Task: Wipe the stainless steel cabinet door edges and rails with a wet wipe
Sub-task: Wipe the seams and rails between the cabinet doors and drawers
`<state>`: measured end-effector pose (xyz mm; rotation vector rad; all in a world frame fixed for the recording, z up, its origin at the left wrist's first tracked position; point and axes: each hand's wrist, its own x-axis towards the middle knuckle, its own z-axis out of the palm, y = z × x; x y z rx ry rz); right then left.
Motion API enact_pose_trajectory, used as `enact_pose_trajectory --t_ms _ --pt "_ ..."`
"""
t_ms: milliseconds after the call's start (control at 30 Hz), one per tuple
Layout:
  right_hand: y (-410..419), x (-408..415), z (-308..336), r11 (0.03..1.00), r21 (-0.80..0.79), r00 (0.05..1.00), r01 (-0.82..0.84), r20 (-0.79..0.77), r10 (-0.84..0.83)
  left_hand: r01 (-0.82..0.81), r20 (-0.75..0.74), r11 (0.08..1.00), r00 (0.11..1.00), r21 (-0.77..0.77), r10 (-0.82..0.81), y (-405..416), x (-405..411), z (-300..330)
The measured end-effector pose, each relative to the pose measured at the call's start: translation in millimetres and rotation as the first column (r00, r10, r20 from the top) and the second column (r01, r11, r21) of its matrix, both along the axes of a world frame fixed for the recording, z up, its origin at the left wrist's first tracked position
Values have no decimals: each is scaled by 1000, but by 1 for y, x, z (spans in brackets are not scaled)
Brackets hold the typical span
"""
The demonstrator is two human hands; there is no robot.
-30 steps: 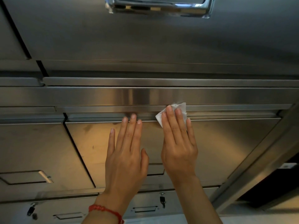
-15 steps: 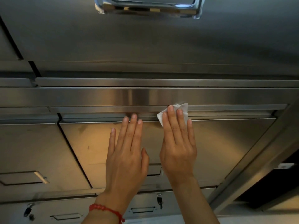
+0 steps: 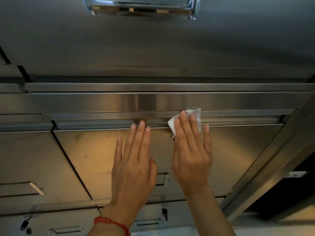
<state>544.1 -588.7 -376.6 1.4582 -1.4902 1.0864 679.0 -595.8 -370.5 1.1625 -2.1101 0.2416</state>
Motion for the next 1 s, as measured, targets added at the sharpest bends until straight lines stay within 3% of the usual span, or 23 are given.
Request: enact_pose_trajectory --t_ms 667,1000 --pt "5 -19 6 998 16 997 -58 -45 59 -2 -32 1000 999 -11 2 3 -22 3" --pt "4 -23 4 1000 22 999 -11 -46 12 43 -30 999 999 -13 -43 -1 -26 -1"
